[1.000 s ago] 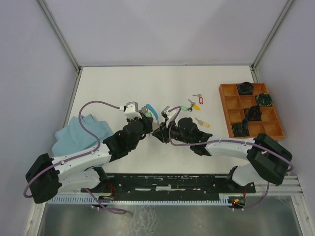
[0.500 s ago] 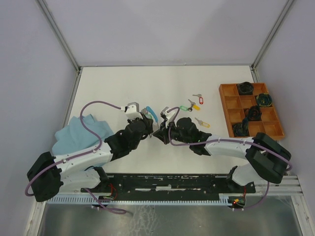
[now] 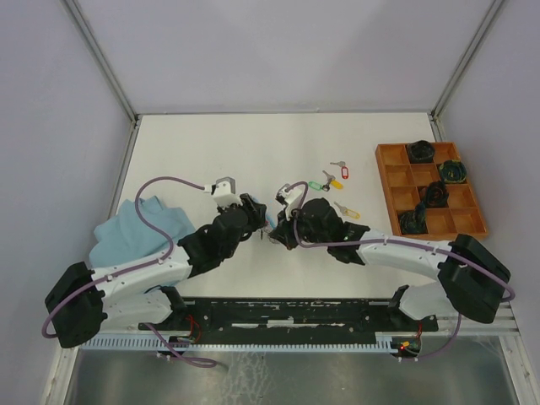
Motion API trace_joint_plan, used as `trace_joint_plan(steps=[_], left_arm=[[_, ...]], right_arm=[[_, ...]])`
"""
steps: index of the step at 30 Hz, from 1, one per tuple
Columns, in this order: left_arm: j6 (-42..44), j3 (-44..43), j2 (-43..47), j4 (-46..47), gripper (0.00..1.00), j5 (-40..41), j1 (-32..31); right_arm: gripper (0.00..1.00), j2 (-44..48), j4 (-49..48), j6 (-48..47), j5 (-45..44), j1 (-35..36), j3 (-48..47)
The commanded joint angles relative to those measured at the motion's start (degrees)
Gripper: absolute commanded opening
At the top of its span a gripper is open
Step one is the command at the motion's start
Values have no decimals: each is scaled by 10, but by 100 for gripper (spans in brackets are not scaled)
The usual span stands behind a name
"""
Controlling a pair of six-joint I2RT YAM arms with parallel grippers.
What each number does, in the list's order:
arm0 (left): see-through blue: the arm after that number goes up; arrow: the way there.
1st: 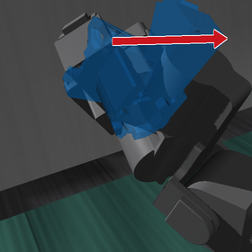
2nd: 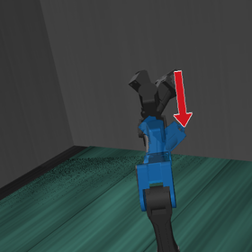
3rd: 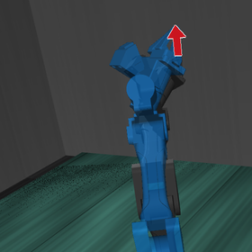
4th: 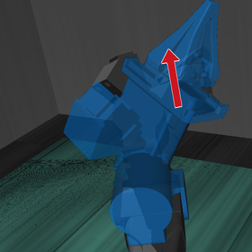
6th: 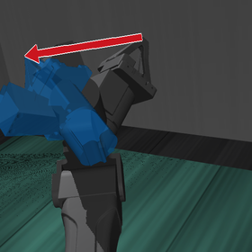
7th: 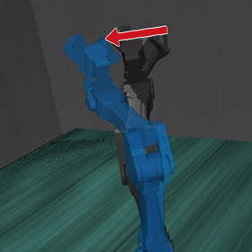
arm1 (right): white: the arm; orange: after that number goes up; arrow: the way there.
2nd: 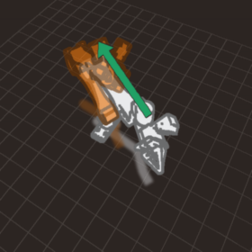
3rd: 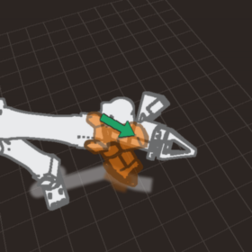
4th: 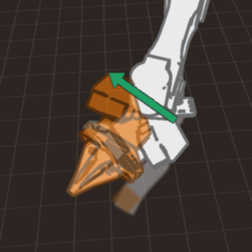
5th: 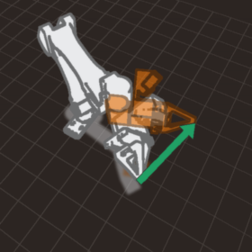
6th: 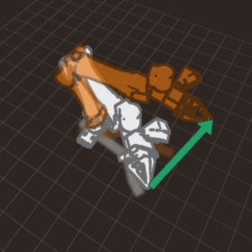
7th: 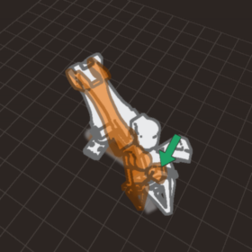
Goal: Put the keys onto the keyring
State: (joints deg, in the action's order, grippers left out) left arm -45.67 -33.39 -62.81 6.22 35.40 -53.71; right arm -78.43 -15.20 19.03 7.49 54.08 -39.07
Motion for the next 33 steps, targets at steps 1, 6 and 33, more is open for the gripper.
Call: trace_joint_plan(steps=[1,6,33], left_arm=[[-34,27,26,45,59,-8,4],[-24,59,47,43,79,-17,7],[312,204,34,407,69,-443,103]], right_arm=[[1,24,103,-8,-7,-8,-48],[1,6,172,-1,5,-16,-89],[1,20,291,-306,166,-93,-133]])
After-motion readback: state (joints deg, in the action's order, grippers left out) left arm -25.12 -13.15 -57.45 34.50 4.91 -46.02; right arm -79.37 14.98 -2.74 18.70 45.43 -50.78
